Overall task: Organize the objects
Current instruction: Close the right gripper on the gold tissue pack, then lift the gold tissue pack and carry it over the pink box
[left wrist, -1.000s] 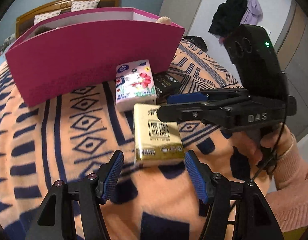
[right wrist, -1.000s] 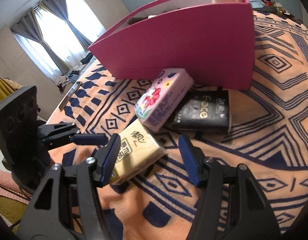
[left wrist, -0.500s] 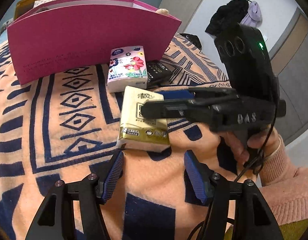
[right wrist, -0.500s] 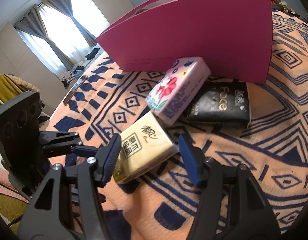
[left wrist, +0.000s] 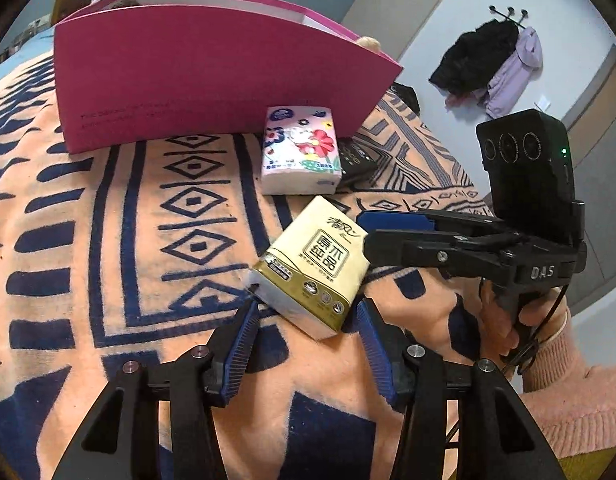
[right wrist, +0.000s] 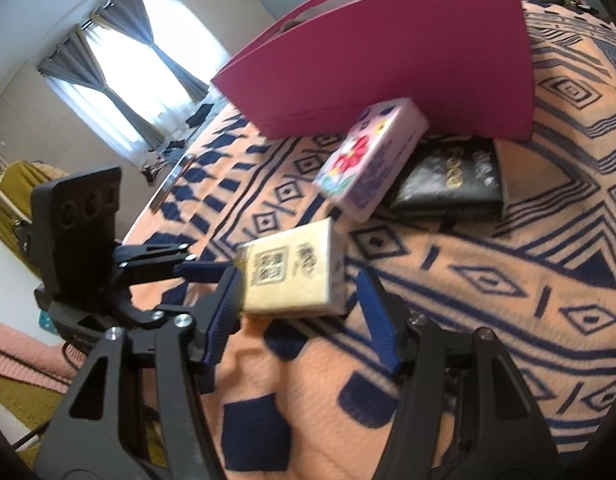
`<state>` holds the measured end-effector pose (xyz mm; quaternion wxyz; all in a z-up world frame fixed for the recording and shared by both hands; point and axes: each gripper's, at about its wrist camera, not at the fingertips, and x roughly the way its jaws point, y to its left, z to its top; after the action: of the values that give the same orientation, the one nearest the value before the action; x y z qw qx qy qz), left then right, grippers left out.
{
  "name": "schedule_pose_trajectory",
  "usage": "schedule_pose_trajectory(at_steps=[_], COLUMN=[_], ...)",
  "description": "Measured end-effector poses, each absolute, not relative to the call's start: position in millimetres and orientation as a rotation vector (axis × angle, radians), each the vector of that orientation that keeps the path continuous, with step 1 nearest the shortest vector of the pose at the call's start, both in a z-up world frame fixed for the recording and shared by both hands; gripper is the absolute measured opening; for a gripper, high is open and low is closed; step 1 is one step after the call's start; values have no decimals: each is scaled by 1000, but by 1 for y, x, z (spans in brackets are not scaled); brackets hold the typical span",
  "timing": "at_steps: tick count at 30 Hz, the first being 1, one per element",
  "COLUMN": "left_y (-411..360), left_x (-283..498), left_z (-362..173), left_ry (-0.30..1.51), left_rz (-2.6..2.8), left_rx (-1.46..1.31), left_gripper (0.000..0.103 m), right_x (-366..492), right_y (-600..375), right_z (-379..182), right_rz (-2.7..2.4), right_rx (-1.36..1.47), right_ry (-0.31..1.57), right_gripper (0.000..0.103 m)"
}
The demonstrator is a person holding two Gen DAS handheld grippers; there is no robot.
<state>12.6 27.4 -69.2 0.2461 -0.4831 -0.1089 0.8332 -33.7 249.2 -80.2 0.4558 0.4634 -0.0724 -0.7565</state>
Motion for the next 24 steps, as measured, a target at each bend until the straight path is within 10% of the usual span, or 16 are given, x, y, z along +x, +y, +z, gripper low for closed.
schedule_pose_trajectory(at_steps=[7,24], left_y=[29,56], left_x=[15,13], left_z=[-66,-42], left_ry=[-330,-226], left_rz=[2282,2325], left_rx=[-1320,-1204], left_gripper=[39,39], right_x=[-43,-24], right_y=[236,252], right_z=[-91,-74], right_rz=[-1839,-1930], right_rx=[1173,1119], right_ry=[-180,-161], right_gripper=[40,40])
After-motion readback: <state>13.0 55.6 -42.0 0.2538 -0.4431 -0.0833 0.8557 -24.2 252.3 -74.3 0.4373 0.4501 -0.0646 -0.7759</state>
